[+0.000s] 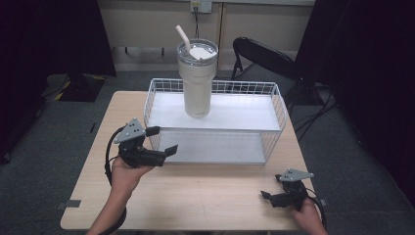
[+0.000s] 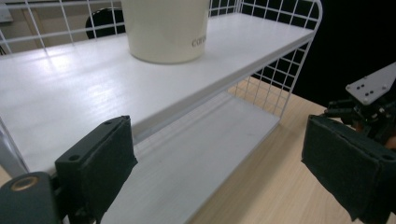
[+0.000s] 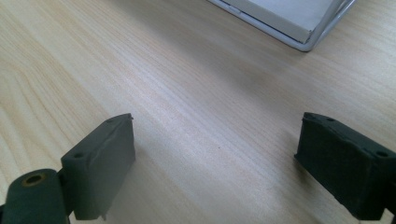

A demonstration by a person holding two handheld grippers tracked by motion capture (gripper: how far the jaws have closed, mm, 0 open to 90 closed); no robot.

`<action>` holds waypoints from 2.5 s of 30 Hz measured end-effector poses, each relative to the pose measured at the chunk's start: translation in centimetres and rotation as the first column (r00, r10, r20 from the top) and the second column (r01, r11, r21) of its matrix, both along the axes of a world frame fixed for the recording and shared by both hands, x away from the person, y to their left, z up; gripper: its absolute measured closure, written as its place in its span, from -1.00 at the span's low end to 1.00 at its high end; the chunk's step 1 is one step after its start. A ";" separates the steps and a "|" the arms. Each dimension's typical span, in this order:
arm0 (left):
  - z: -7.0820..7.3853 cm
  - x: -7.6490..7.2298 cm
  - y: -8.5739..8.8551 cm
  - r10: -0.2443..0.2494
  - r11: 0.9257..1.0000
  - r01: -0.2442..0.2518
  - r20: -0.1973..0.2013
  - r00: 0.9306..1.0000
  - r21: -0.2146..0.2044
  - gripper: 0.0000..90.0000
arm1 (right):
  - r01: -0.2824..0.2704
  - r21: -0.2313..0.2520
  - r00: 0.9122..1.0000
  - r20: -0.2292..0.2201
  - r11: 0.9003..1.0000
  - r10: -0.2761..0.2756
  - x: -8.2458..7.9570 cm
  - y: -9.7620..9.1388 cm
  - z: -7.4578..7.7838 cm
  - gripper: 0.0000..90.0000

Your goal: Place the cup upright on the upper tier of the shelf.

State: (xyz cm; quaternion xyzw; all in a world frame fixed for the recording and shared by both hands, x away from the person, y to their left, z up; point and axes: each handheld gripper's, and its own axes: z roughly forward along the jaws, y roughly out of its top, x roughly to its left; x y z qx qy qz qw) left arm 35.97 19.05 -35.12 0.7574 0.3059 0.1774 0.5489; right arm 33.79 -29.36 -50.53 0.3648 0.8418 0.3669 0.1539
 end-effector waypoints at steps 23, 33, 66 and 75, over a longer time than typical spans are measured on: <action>-7.6 -1.5 1.9 0.008 1.000 -0.009 -0.050 0.999 -0.016 -0.78 | 0.000 0.000 1.000 0.000 1.000 0.000 0.0 0.0 0.0 -0.77; -10.5 -1.9 3.1 0.046 0.999 -0.047 -0.090 0.995 -0.015 -0.75 | 0.000 0.000 1.000 0.000 1.000 0.000 0.0 0.0 0.0 -0.76; -14.6 -1.6 5.0 0.151 0.984 -0.126 -0.217 0.965 0.122 -0.67 | 0.000 0.000 1.000 0.000 1.000 0.000 0.0 0.0 0.0 -0.76; -15.1 -1.8 4.7 0.162 0.967 -0.109 -0.230 0.960 0.228 -0.67 | 0.000 0.000 1.000 0.000 1.000 0.000 0.0 0.0 0.0 -0.76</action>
